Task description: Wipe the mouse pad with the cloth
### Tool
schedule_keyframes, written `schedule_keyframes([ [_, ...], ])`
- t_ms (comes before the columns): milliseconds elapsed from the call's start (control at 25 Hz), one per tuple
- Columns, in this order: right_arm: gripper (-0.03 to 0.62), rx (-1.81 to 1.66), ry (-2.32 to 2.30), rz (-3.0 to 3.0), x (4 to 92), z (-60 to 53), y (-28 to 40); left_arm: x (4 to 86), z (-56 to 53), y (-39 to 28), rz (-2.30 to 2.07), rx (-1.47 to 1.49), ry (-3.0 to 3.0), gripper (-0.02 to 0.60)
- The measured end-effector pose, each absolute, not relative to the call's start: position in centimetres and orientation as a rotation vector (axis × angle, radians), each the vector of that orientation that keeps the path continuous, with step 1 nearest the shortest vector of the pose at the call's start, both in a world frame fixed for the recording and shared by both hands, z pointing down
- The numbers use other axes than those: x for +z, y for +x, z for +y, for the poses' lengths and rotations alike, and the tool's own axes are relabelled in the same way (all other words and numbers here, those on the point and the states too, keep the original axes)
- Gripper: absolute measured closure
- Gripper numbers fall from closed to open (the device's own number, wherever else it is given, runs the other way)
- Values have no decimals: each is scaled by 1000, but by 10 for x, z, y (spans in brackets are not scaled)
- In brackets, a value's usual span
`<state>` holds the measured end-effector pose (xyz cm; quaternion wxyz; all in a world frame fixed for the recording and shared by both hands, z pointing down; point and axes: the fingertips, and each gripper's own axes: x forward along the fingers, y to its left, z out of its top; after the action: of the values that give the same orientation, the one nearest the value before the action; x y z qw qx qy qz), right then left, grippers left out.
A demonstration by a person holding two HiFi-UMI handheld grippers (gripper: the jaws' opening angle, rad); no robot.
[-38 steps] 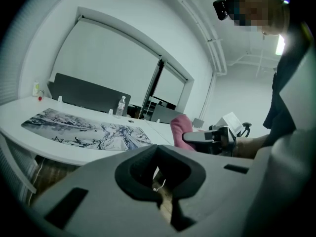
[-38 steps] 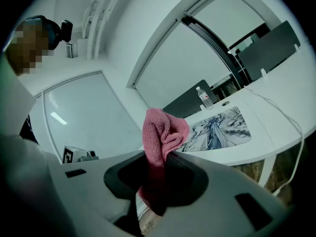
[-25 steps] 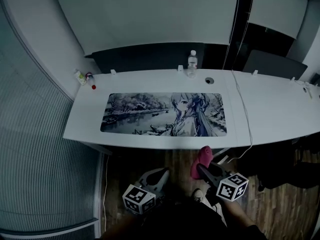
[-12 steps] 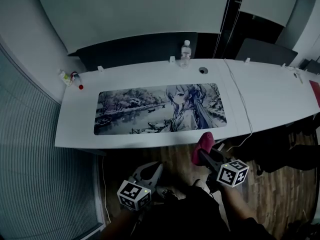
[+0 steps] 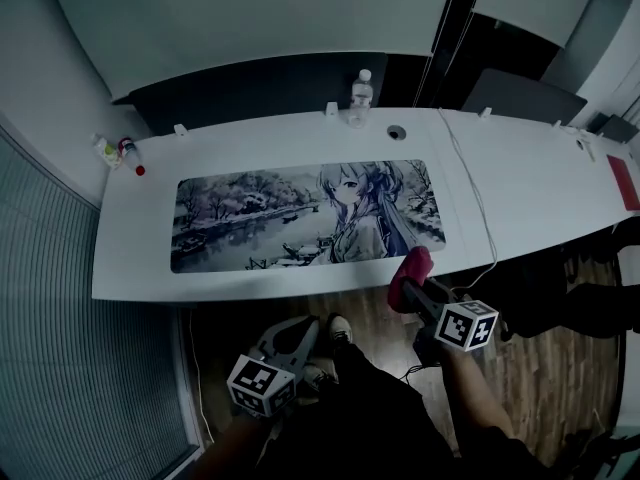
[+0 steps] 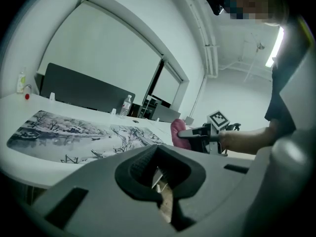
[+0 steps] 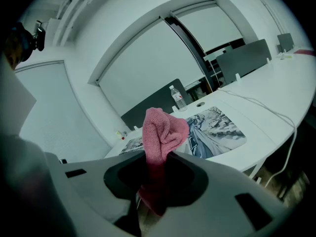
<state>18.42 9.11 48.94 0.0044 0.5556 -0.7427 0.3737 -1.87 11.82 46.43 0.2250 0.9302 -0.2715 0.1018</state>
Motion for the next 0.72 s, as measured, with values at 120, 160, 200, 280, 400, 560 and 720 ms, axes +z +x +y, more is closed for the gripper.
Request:
schedule_keyframes([
  [120,488,1204,1745,-2257,507,76,199,465,105,-16,-764,284,2555,577],
  [160,488,1216,1742,-2236,512,71,204,465,100,-15,-769,286,2552,577],
  [200,488,1224,1738,-2222,517,65,209,466,96,-14,-772,291,2550,577],
  [280,488,1231,1735,-2201,525,53,219,471,86,-9,-775,307,2546,576],
  [400,488,1256,1731,-2154,541,38,235,478,70,1,-778,331,2526,577],
  [560,488,1301,1726,-2123,556,20,254,491,54,17,-769,373,2495,576],
  [720,488,1352,1730,-2088,574,7,275,503,42,34,-757,414,2477,576],
])
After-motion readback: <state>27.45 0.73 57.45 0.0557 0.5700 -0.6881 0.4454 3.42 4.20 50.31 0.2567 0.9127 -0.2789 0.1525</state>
